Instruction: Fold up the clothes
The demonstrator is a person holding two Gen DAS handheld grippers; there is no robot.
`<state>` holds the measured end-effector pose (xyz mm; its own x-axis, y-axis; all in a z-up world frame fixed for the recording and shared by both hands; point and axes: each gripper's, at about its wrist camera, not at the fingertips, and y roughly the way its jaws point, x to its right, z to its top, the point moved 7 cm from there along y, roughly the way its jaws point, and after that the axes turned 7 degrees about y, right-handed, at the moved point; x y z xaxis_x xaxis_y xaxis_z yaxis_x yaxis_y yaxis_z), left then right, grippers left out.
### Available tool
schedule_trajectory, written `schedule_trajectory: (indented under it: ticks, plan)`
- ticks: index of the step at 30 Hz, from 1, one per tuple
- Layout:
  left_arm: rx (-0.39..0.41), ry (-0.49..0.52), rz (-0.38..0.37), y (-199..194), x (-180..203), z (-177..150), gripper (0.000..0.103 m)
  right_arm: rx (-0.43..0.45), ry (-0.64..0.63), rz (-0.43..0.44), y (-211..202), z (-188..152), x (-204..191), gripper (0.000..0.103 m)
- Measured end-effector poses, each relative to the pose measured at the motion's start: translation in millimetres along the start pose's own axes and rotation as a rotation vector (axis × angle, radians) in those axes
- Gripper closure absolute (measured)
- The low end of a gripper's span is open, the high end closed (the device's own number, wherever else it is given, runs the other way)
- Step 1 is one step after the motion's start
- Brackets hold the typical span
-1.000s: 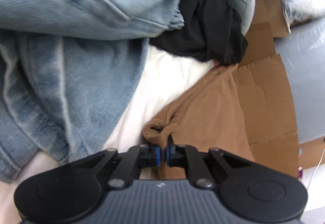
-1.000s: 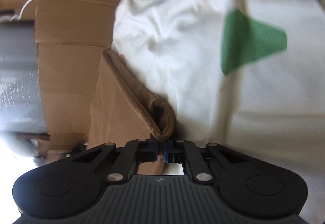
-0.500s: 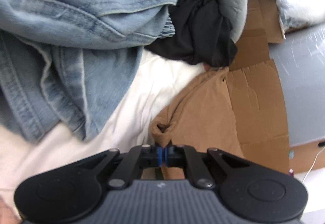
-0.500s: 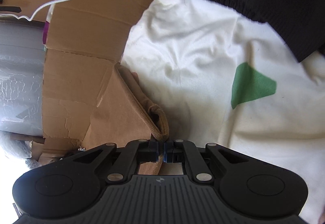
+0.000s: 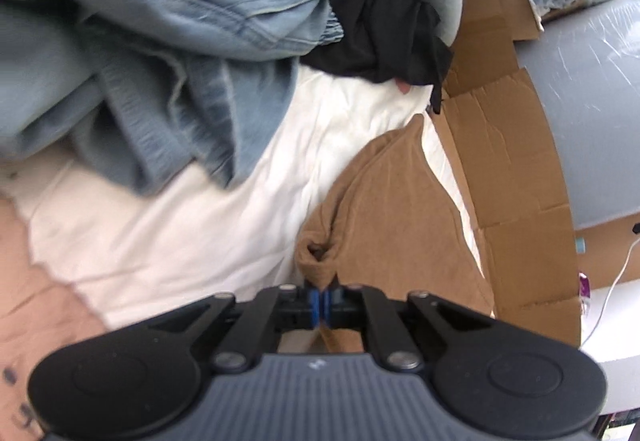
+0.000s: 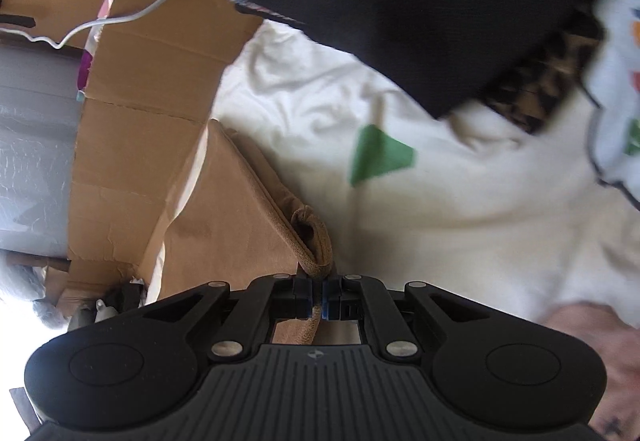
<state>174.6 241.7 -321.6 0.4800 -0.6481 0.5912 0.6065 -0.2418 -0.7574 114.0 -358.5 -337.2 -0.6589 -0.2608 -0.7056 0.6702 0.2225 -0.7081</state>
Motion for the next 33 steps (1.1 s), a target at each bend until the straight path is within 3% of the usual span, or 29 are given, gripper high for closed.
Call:
schedule_trajectory:
  ticks: [18, 33]
  plan:
    - [-0.058, 0.023, 0.078, -36, -34, -36, 0.1, -0.013, 0.027, -0.058, -60, -33, 58, 0.101]
    - [-0.133, 0.069, 0.153, -19, -64, -58, 0.1, -0.035, 0.075, -0.145, -54, -49, 106, 0.101]
